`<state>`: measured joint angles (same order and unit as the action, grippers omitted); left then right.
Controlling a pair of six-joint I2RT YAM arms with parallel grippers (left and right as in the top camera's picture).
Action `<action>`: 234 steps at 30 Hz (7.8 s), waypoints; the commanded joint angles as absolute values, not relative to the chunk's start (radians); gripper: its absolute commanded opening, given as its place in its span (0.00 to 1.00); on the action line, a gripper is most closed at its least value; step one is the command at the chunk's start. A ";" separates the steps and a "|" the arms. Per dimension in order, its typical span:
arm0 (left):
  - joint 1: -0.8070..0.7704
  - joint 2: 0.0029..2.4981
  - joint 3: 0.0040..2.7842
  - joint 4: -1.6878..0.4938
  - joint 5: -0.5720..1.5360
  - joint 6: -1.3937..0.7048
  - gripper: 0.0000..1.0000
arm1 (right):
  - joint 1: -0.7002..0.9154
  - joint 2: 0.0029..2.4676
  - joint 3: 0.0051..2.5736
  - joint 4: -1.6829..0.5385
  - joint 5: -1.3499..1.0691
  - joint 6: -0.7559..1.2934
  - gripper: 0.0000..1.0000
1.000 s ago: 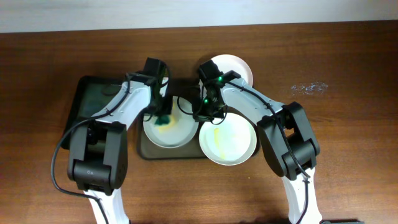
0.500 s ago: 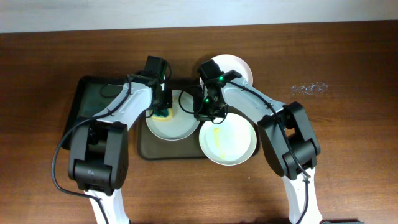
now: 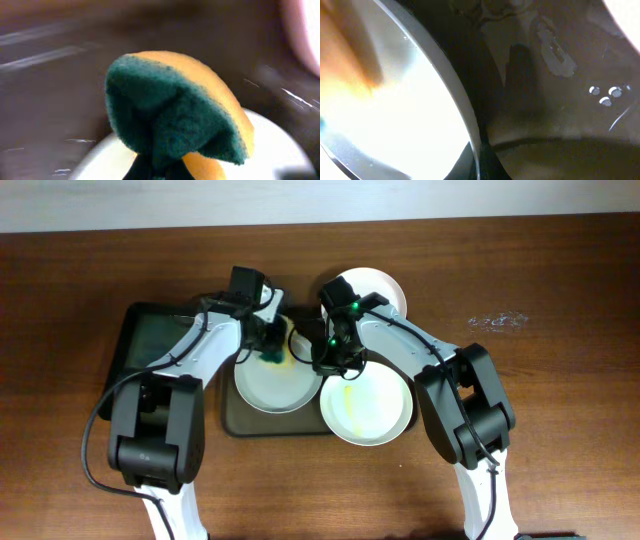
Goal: Clean dirty plates on tray and stack at the side
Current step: 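Scrub the left plate with the sponge while the right gripper holds its rim, then lift the scrubbed plate with the right gripper and place it right of the tray, then move the right gripper to the front plate and pull it left, then scrub the front plate with the sponge in the left gripper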
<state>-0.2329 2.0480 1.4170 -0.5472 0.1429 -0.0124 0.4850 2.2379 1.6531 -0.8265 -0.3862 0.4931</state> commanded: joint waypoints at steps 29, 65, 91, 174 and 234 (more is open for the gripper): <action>0.056 2.046 2.064 -1.292 0.129 -0.078 0.00 | 0.497 2.230 1.705 -0.870 -0.297 0.431 0.04; 0.141 2.046 2.064 -1.341 0.089 -0.078 0.00 | 0.945 2.149 2.256 -1.547 0.952 0.693 0.04; 0.088 2.046 2.064 -1.333 0.089 -0.078 0.00 | -0.376 2.051 1.831 -1.369 -0.069 0.134 0.04; -0.031 2.048 2.057 -1.290 0.075 -0.041 0.00 | 0.586 1.922 1.142 -0.312 -0.083 0.635 0.43; -0.237 2.048 1.379 -0.754 0.428 -0.089 0.00 | 0.569 1.948 1.142 -0.371 -0.128 0.843 0.04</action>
<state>-0.2279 2.0476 1.3849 -0.8532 0.4313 -0.0452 0.5709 1.9347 1.1423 -0.3595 -0.1352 0.8383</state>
